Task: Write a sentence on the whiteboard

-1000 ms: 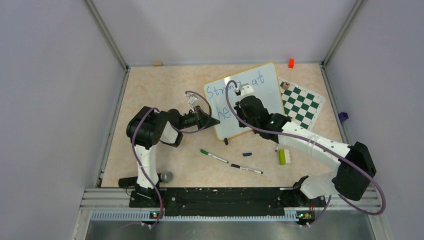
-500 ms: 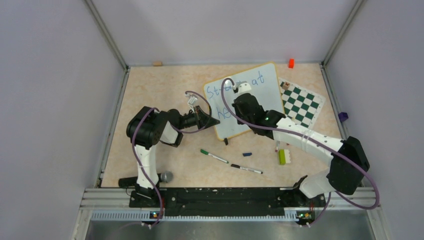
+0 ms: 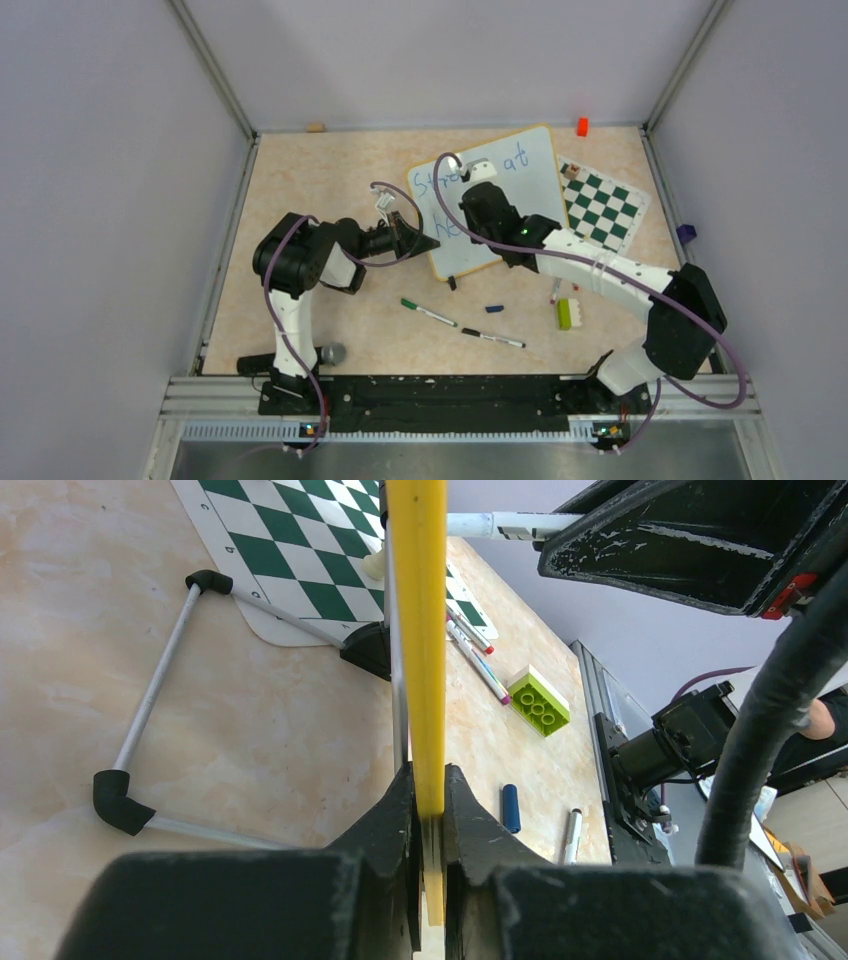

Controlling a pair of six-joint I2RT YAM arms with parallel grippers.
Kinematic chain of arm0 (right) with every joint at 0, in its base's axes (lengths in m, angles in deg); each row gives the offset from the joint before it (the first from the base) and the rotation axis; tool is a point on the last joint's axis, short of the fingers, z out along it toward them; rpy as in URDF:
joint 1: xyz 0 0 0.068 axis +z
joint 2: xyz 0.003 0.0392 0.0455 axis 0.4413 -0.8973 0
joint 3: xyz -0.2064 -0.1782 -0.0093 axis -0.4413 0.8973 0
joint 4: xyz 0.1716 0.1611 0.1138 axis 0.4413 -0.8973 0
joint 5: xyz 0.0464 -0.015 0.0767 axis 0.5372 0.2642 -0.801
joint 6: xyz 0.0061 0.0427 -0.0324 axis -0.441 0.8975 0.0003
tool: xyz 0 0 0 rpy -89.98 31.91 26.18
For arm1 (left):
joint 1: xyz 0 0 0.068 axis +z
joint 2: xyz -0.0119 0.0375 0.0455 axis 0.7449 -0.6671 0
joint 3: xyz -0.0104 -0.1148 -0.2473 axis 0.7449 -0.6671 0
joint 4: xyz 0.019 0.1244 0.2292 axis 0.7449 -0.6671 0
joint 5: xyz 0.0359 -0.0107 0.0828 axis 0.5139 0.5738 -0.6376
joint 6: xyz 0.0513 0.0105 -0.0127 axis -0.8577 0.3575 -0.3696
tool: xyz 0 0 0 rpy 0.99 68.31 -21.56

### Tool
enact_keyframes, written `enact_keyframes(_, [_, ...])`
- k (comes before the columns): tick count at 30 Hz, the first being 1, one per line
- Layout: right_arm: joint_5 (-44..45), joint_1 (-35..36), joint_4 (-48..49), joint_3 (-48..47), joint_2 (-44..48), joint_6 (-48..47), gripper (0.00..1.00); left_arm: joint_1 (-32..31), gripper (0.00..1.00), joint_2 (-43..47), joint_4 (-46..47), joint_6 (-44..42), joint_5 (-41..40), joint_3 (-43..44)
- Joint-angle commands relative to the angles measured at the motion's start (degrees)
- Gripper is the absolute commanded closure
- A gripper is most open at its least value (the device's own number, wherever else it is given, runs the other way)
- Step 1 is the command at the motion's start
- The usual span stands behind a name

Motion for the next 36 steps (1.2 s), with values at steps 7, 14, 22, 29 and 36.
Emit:
enact_keyframes(7, [-4.93, -0.74, 0.37, -3.09, -0.72, -2.43, 1.0, -2.12, 1.0, 0.74, 3.41, -4.11, 5.18, -0.24])
enact_keyframes(14, [-8.02, -0.76, -2.53, -1.77, -0.34, -2.39, 1.0, -2.07, 1.0, 0.72, 3.41, -4.09, 5.15, -0.32])
enact_keyframes(22, [-4.19, -0.84, -5.55, -1.8, -0.35, -2.84, 1.0, -2.14, 1.0, 0.7, 3.41, -4.1, 5.19, -0.3])
enact_keyframes(29, [-1.12, -1.7, -5.55, -4.68, -1.85, -2.86, 1.0, -2.15, 1.0, 0.62, 3.41, -4.05, 5.14, -0.13])
enact_keyframes(36, [-1.32, -2.05, -5.55, -8.36, -4.22, -3.44, 1.0, -2.15, 1.0, 0.58, 3.41, -4.09, 5.23, -0.15])
